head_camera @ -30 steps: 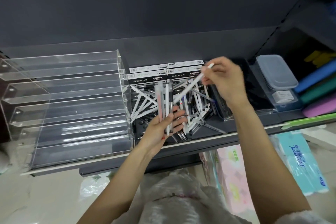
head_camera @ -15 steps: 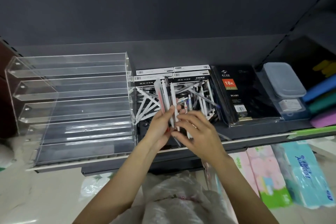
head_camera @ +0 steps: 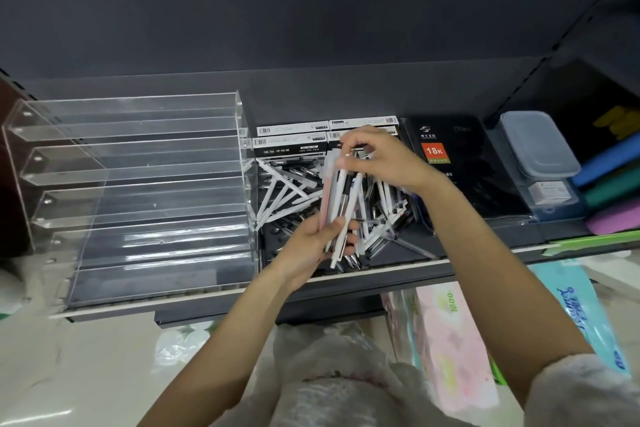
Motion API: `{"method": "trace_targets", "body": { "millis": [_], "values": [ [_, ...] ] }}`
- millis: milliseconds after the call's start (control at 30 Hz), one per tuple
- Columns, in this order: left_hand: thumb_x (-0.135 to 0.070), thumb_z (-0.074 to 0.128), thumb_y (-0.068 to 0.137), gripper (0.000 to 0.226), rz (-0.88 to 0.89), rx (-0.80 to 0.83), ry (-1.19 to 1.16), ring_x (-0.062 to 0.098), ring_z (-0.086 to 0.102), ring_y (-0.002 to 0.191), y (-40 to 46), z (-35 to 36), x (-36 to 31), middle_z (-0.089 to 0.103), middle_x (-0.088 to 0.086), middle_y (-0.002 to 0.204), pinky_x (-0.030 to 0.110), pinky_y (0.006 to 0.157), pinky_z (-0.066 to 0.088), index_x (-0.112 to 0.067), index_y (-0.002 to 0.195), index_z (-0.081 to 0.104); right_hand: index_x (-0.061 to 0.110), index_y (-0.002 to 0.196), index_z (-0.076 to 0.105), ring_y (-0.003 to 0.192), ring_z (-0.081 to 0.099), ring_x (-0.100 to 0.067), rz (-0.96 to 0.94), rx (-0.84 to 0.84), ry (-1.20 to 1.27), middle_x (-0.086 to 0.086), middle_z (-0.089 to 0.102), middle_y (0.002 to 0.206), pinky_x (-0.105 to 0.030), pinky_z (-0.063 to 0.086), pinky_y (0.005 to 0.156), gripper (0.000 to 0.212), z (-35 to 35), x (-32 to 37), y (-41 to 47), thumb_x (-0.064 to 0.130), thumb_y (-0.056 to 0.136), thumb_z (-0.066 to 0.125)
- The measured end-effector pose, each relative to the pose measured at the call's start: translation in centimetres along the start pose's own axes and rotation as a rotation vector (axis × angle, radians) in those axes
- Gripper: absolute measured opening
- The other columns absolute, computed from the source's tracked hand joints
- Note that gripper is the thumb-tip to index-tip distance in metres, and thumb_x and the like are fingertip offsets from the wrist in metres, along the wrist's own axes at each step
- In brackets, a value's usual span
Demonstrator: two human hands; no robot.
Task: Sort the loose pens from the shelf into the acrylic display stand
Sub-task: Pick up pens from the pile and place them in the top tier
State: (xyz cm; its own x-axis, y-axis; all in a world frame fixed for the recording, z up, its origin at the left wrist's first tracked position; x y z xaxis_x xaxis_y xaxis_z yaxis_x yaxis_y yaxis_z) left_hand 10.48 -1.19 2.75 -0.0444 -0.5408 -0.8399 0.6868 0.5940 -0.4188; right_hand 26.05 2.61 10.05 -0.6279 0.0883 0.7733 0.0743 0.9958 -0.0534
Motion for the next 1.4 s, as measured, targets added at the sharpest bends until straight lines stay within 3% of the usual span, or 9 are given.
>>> {"method": "trace_targets", "body": {
  "millis": [133,233,333,500,733,800,933,1167,1400],
  "values": [
    [-0.012,0.044,0.099,0.018,-0.06,0.103,0.099,0.006,0.063,0.068,-0.2,0.9,0.9,0.064,0.0,0.083,0.022,0.066,0.055,-0.011,0.099,0.062,0.014,0.082,0.057,0.074,0.052,-0.005,0.08,-0.309,0.21,0.002,0.058,0.081,-0.018,0.041,0.069,0.012,-4.5,0.4,-0.9,0.023,0.089,0.063],
    [-0.01,0.044,0.099,0.02,-0.047,-0.027,-0.092,0.009,0.067,0.074,0.5,0.4,1.1,0.068,0.002,0.087,0.022,0.069,0.055,-0.01,0.104,0.063,0.02,0.078,0.048,0.052,0.05,-0.004,0.067,-0.653,0.334,0.003,0.054,0.064,-0.015,0.039,0.051,0.018,-6.9,0.6,-4.6,0.023,0.091,0.06],
    [-0.01,0.044,0.099,0.02,-0.009,-0.18,-0.395,0.012,0.071,0.081,1.5,0.4,0.8,0.074,0.002,0.087,0.024,0.073,0.057,-0.007,0.103,0.064,0.021,0.082,0.052,0.068,0.067,-0.014,0.083,-0.847,0.465,0.003,0.065,0.074,-0.023,0.052,0.059,0.014,-3.4,0.0,-8.8,0.017,0.09,0.063],
    [-0.011,0.043,0.099,0.021,0.084,-0.298,-0.47,0.009,0.069,0.079,2.2,1.7,-0.2,0.074,-0.001,0.087,0.023,0.076,0.054,-0.011,0.098,0.065,0.019,0.083,0.06,0.084,0.068,-0.017,0.2,-0.953,0.671,-0.002,0.069,0.084,-0.031,0.053,0.077,0.018,5.6,-2.2,-11.7,0.003,0.082,0.069],
    [-0.015,0.037,0.102,0.033,0.19,-0.371,-0.54,0.01,0.068,0.095,1.8,1.8,-0.1,0.061,0.009,0.128,0.023,0.069,0.055,-0.007,0.132,0.047,0.027,0.09,0.062,0.081,0.066,-0.013,0.267,-0.855,0.606,0.01,0.068,0.086,-0.035,0.055,0.074,0.017,8.9,-2.4,-10.4,0.011,0.086,0.067],
    [-0.015,0.036,0.103,0.033,0.225,-0.407,-0.534,0.009,0.067,0.098,1.4,1.5,-0.1,0.064,0.005,0.122,0.021,0.064,0.053,-0.009,0.133,0.047,0.024,0.092,0.066,0.08,0.066,-0.007,0.255,-0.803,0.624,0.016,0.069,0.088,-0.027,0.054,0.069,0.017,9.0,-2.0,-9.9,0.007,0.087,0.065],
    [-0.014,0.037,0.102,0.032,0.283,-0.485,-0.468,0.007,0.066,0.097,0.4,0.7,0.2,0.069,-0.001,0.113,0.018,0.065,0.051,-0.01,0.131,0.049,0.023,0.091,0.067,0.083,0.067,-0.009,0.239,-0.709,0.665,0.009,0.071,0.089,-0.034,0.056,0.076,0.017,9.3,-2.0,-9.2,0.006,0.087,0.065],
    [-0.014,0.04,0.101,0.036,0.37,-0.628,-0.353,0.019,0.058,0.117,-2.0,-0.1,1.4,0.062,0.006,0.128,0.033,0.099,0.046,-0.011,0.136,0.048,0.022,0.095,0.061,0.084,0.065,-0.004,0.118,-0.476,0.638,0.013,0.068,0.089,-0.021,0.051,0.075,0.012,10.5,-0.3,-8.1,0.01,0.09,0.061],
    [-0.021,0.039,0.1,0.039,0.449,-0.726,-0.362,0.004,0.062,0.107,-4.4,-2.4,0.7,0.062,-0.006,0.128,0.019,0.078,0.052,-0.018,0.139,0.042,0.019,0.095,0.06,0.087,0.067,-0.005,0.047,-0.386,0.629,0.008,0.069,0.092,-0.026,0.053,0.075,0.01,13.1,2.3,-7.8,0.01,0.09,0.061]
  ]
}}
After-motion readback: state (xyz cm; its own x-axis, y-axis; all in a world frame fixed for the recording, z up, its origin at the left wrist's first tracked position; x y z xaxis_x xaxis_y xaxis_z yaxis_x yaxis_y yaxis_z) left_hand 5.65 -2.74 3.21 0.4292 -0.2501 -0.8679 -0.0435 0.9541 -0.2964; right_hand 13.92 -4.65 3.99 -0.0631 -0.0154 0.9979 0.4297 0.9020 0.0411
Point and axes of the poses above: each hand's wrist, its own y-axis towards the middle knuckle, its own z-axis out of the palm, x = y × z, the point moved 5 cm from there along y, towards the middle knuckle
